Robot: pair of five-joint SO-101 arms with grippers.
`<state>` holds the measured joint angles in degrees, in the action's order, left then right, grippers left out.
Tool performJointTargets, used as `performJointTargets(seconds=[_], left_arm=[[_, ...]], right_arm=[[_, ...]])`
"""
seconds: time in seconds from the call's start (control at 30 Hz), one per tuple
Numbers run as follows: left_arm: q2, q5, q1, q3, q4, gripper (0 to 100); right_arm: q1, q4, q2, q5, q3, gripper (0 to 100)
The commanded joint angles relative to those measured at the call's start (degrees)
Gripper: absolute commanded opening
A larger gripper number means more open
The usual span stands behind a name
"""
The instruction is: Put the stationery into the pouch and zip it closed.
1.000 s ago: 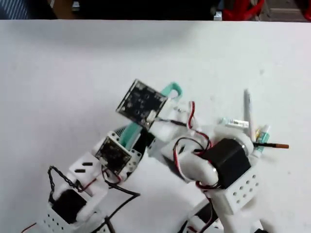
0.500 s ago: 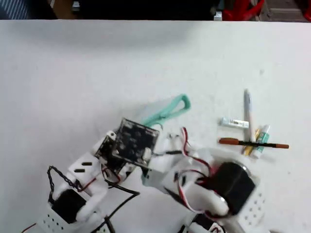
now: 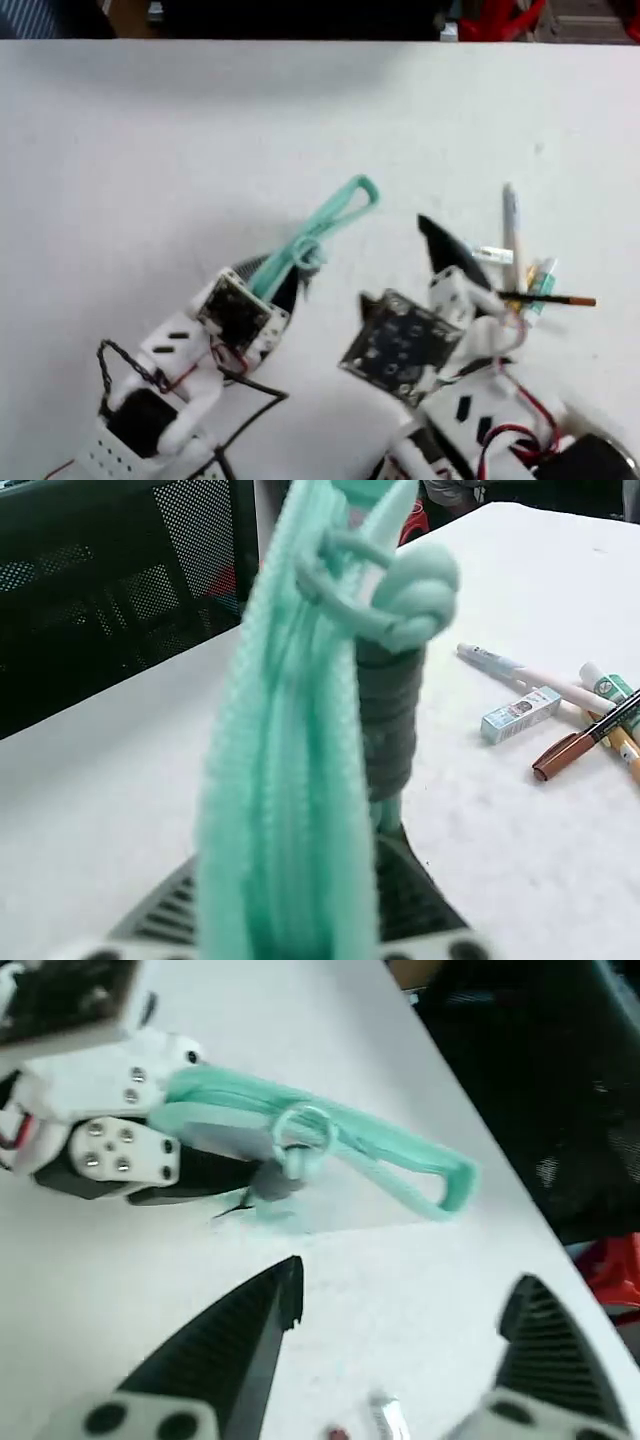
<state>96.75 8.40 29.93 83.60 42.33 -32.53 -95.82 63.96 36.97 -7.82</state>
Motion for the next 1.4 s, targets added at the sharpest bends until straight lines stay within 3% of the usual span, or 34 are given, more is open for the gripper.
performJointTargets(seconds=[0.0,0.03,0.13,0.3,0.53,0.8,1.07,1.13,1.2,1.3,1.37], left_arm=[[-0.3,-0.6,-0.4,-2.8,-0.3,2],[-0.3,-0.6,-0.4,-2.8,-0.3,2],[-0.3,-0.6,-0.4,-2.8,-0.2,2],[-0.3,-0.6,-0.4,-2.8,-0.2,2],[-0.3,-0.6,-0.4,-2.9,-0.2,2],[-0.3,-0.6,-0.4,-2.9,-0.2,2],[0.0,-0.6,-0.4,-3.0,-0.4,3],[0.0,-1.1,-0.4,-3.0,-0.2,9],[0.0,-2.8,-0.5,-2.7,-0.2,17],[0.0,-6.2,-2.1,-2.8,-0.1,19],[0.0,-6.2,-3.4,-3.0,-0.1,19]], right_arm=[[6.9,5.1,-6.3,-3.6,7.2,6.3],[7.2,5.4,-9.8,-7.1,9.7,0.6],[7.1,1.8,-21.9,-15.1,18.0,4.3],[7.0,-2.9,-36.5,-19.5,31.3,1.8],[-1.3,-2.7,-36.2,-20.0,27.3,1.7],[6.6,-2.6,-41.2,-19.6,22.2,1.7],[6.7,-2.8,-47.6,-18.0,21.7,1.7],[6.5,-2.8,-49.3,-18.0,21.8,2.6],[4.6,-2.9,-50.3,-17.9,21.6,11.4],[1.9,-2.9,-50.8,-18.6,19.4,35.4],[-0.7,-2.9,-50.8,-17.8,17.9,40.0]])
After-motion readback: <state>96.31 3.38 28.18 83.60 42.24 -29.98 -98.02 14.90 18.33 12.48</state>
